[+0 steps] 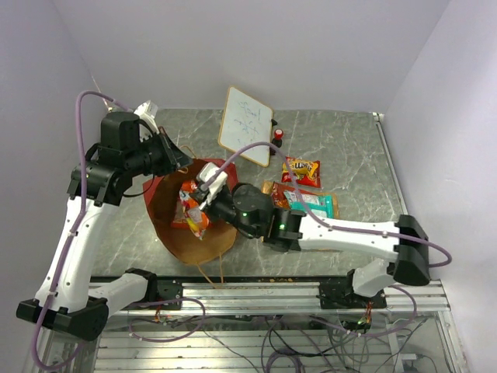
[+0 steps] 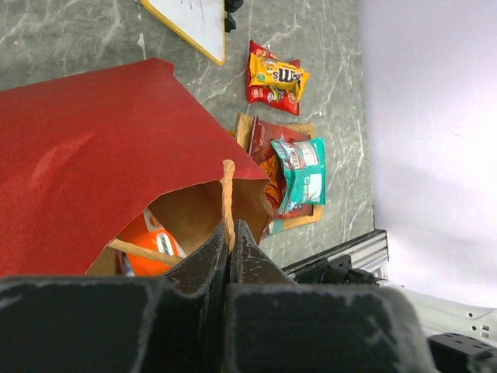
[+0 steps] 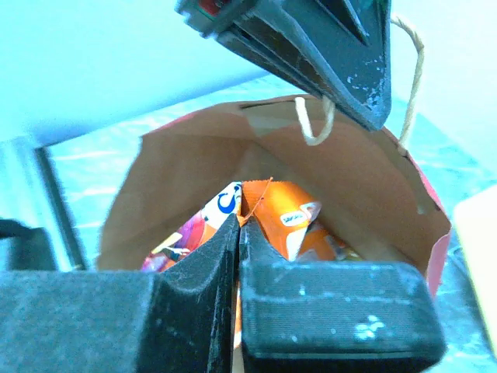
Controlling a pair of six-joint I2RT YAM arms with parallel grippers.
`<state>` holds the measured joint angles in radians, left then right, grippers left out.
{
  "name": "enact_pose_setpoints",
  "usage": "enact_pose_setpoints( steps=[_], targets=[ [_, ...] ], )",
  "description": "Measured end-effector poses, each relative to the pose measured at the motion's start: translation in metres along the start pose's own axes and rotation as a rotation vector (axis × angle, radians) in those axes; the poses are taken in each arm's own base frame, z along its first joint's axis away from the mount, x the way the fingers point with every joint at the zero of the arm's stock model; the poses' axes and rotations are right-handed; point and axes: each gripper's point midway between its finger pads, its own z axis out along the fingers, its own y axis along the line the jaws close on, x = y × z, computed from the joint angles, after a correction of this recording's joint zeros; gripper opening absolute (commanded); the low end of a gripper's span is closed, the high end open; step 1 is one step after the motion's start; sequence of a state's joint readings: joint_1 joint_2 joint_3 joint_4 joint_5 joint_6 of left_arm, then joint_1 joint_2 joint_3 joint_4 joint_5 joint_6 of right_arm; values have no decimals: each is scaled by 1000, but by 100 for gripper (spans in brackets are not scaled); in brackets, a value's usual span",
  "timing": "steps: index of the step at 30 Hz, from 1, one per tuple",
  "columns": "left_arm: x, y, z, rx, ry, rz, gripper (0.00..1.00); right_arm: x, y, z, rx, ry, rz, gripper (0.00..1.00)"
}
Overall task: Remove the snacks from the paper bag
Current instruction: Take out the snack from the paper bag, then place the snack at the center of the board.
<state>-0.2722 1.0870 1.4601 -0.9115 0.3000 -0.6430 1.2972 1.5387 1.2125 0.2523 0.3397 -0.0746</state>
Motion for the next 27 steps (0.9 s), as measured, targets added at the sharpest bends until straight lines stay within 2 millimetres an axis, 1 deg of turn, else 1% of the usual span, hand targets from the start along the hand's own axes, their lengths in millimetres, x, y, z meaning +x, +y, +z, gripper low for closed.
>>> enact_pose_setpoints(
  steps=[2, 5, 7, 9, 11, 15, 16, 17, 18, 20, 21, 23, 25, 26, 27],
  targets=[
    [-1, 0, 1, 0, -1, 3, 7, -13, 6, -14, -54, -8, 57, 0],
    [-2, 0, 3, -4, 2, 8, 7, -24, 8, -36, -108, 9, 100, 0],
    [-3, 1, 4, -10, 3, 11, 7, -33, 3, -54, -117, 15, 113, 0],
    [-4, 2, 6, -15, 3, 12, 7, -44, -8, -72, -100, 10, 121, 0],
    [-5, 4, 7, -23, 0, 11, 7, -58, -27, -94, -41, -6, 143, 0],
    [-7, 7, 9, -40, -9, 9, 7, -88, -63, -132, 69, -76, 187, 0],
    [-7, 8, 9, -46, -12, 8, 7, -96, -71, -140, 100, -93, 197, 0],
    [-8, 9, 10, -53, -15, 5, 7, -106, -84, -148, 151, -112, 208, 0],
    [-8, 10, 10, -59, -18, 2, 7, -111, -90, -152, 178, -121, 215, 0],
    [-10, 12, 11, -70, -23, -1, 7, -121, -115, -164, 302, -131, 233, 0],
    [-10, 13, 12, -74, -23, -4, 7, -122, -128, -170, 374, -129, 241, 0],
    [-10, 14, 12, -80, -27, -7, 7, -113, -151, -182, 522, -94, 236, 0],
    [-11, 16, 12, -88, -31, -8, 7, -94, -165, -189, 630, -14, 207, 0],
    [-11, 16, 12, -92, -33, -8, 7, -80, -171, -192, 692, 56, 185, 0],
    [-11, 17, 12, -96, -34, -8, 7, -70, -174, -193, 733, 107, 177, 0]
  ],
)
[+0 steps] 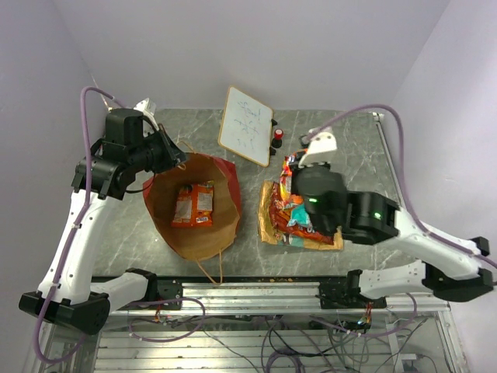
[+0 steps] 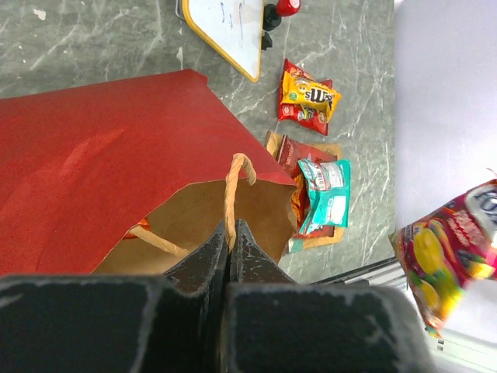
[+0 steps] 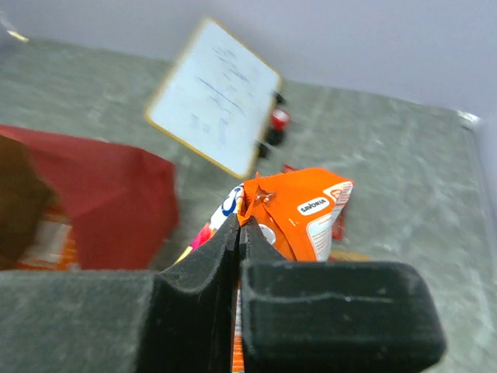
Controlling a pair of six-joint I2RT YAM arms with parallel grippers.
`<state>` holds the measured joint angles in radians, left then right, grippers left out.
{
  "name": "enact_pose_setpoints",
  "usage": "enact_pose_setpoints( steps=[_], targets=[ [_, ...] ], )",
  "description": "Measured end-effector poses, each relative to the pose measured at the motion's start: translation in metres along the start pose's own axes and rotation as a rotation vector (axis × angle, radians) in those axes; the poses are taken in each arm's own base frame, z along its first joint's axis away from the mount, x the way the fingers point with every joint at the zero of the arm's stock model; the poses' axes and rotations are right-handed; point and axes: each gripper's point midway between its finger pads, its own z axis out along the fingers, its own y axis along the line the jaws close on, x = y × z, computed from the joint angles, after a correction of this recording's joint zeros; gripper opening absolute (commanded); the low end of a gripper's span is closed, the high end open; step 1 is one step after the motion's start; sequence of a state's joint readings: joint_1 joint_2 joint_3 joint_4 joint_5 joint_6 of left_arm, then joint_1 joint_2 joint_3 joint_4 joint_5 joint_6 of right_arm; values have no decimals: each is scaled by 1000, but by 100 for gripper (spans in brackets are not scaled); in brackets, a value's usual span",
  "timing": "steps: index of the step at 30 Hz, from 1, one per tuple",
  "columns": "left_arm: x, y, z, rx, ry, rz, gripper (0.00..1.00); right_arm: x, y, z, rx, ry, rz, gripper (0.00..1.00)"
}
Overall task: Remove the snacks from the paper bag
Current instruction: Place the snack at the center of the board.
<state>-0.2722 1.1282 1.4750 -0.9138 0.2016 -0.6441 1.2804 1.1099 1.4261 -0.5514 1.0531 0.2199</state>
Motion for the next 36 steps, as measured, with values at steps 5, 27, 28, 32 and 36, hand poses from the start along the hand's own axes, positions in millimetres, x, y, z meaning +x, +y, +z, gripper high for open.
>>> enact_pose_setpoints(
  steps=[5, 27, 28, 32, 36],
  targets=[
    [-1, 2, -2, -14, -12, -4, 7, 74, -11, 21, 197, 235, -145, 0],
    [1, 16, -17, -51, -109, -81, 7, 222, -18, 94, 96, 628, -254, 0],
    [1, 16, -17, -53, -112, -84, 7, 223, -16, 97, 86, 626, -258, 0],
    [0, 17, -12, -63, -104, -87, 7, 237, 0, 113, 47, 627, -275, 0],
    [0, 19, -5, -76, -87, -82, 7, 251, 14, 125, 11, 635, -270, 13]
  ],
)
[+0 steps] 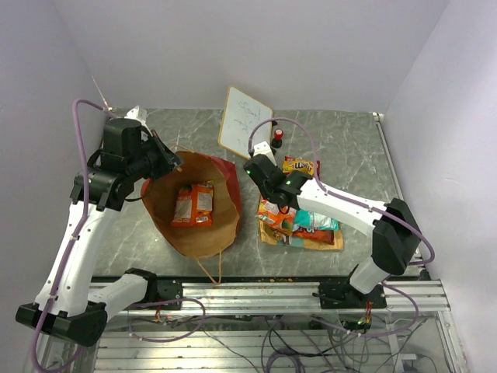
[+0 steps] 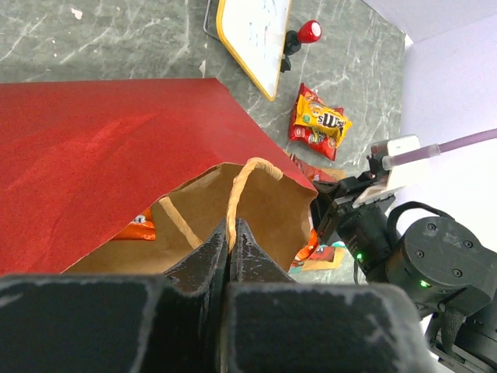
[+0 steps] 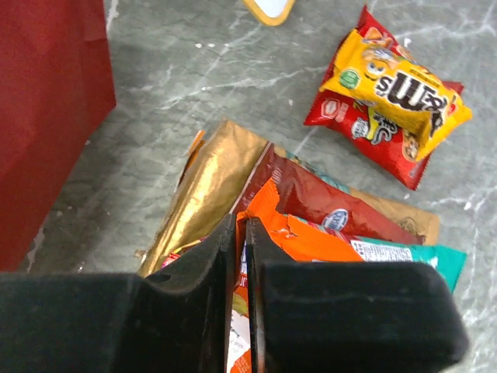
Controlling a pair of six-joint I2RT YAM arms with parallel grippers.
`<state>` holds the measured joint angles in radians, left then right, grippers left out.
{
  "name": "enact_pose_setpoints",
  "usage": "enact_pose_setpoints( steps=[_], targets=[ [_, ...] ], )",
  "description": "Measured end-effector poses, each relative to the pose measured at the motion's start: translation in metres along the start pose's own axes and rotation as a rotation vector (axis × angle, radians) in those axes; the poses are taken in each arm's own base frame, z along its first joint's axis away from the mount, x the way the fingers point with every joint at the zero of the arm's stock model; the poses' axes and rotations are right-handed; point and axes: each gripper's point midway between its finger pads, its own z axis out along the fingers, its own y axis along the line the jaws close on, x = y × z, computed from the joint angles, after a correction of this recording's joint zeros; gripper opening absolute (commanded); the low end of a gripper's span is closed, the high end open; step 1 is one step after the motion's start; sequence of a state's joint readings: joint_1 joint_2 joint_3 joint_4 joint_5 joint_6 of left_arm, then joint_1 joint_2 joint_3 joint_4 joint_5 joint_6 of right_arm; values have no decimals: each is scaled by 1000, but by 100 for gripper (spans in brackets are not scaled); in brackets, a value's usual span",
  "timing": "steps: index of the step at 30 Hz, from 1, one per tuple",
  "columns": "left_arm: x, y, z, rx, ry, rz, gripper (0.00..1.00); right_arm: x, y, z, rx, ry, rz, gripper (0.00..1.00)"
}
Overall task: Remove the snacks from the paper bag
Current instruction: Place the snack at the center of the board, then take out the snack from the paper bag.
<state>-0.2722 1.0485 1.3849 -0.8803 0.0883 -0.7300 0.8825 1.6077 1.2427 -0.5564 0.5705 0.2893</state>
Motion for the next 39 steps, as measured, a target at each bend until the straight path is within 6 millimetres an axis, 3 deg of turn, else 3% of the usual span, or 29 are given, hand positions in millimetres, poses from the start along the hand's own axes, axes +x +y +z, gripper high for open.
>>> enact_pose_setpoints(
  steps=[4, 9, 12, 15, 19, 24, 29, 34, 37, 39],
  targets=[
    [1, -1, -1, 8, 3, 12, 7, -1, 10, 7, -33, -18, 6, 20],
    [7, -3, -2, 44, 12, 18, 7, -2, 9, 7, -33, -25, -22, 46],
    [14, -2, -2, 60, 29, 18, 7, -3, 2, 1, -19, -21, -39, 53],
    [17, -4, -1, 77, 45, 32, 7, -12, -7, -16, -25, -45, -23, 54],
    [22, -6, 3, 91, 74, 49, 7, -33, -19, -55, -97, -158, 65, 54],
    [27, -9, 6, 116, 106, 48, 7, -29, -20, -85, -203, -208, 147, 57],
    [31, -11, 10, 128, 136, 52, 7, -31, -4, -105, -345, -226, 182, 62],
    [33, -10, 15, 126, 157, 67, 7, -47, 19, -132, -494, -289, 197, 65],
    [35, -11, 16, 130, 169, 69, 7, -56, 52, -156, -593, -337, 147, 67],
    [36, -11, 17, 134, 176, 69, 7, -60, 85, -179, -679, -381, 83, 69]
  ],
)
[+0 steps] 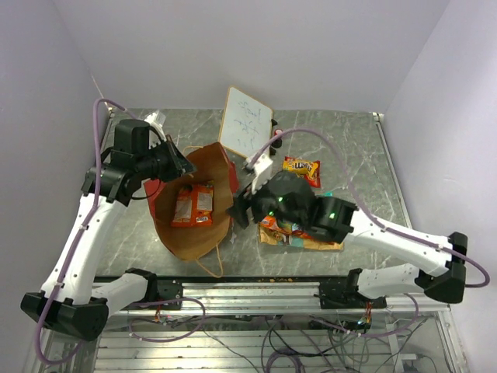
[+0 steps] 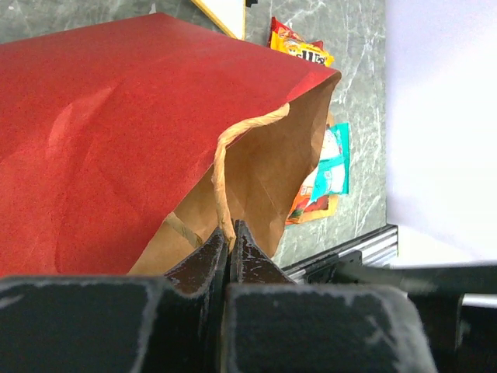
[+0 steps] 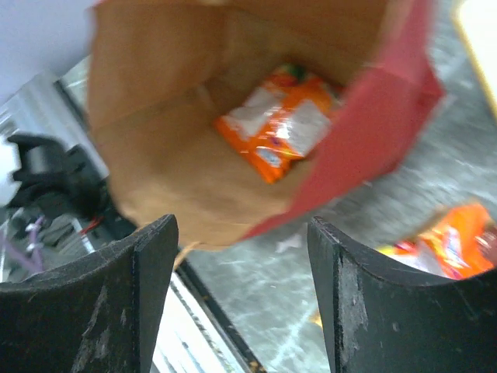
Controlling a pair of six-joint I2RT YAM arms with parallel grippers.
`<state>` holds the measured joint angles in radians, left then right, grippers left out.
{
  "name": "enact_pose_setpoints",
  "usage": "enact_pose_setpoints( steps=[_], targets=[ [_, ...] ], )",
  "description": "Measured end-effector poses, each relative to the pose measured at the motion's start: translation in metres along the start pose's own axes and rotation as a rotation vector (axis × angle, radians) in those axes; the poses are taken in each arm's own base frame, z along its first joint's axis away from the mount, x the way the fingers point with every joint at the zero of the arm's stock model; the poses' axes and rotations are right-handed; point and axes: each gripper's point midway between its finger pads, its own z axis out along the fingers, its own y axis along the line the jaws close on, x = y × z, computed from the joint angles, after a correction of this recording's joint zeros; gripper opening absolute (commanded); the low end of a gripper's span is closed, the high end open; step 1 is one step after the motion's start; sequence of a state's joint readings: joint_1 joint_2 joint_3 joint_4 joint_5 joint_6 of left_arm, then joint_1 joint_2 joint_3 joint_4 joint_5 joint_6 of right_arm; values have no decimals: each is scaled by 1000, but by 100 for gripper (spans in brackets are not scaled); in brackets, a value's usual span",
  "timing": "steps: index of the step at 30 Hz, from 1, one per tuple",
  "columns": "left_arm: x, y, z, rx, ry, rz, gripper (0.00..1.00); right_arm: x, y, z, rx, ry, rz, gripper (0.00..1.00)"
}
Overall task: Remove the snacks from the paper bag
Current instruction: Take out the snack from the paper bag.
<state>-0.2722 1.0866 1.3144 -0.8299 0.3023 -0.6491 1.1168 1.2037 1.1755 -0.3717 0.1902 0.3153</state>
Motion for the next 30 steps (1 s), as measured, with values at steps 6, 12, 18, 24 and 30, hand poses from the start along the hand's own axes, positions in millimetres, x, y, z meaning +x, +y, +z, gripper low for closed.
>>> enact_pose_setpoints(
  steps=[6, 12, 18, 24, 30],
  targets=[
    [2, -2, 1, 13, 14, -1, 7, 24, 88, 27, -182, 17, -120, 72],
    [2, -3, -1, 17, 10, -1, 7, 57, 125, 57, -196, 90, -274, 88],
    [2, -6, -10, 29, -8, 4, 7, 58, 102, 87, -50, 81, -423, 91],
    [4, -6, -13, 28, -5, 4, 7, 71, 84, 116, 13, 90, -491, 91],
    [5, -6, -13, 26, -3, 3, 7, 99, 60, 148, 65, 157, -513, 92]
  ],
)
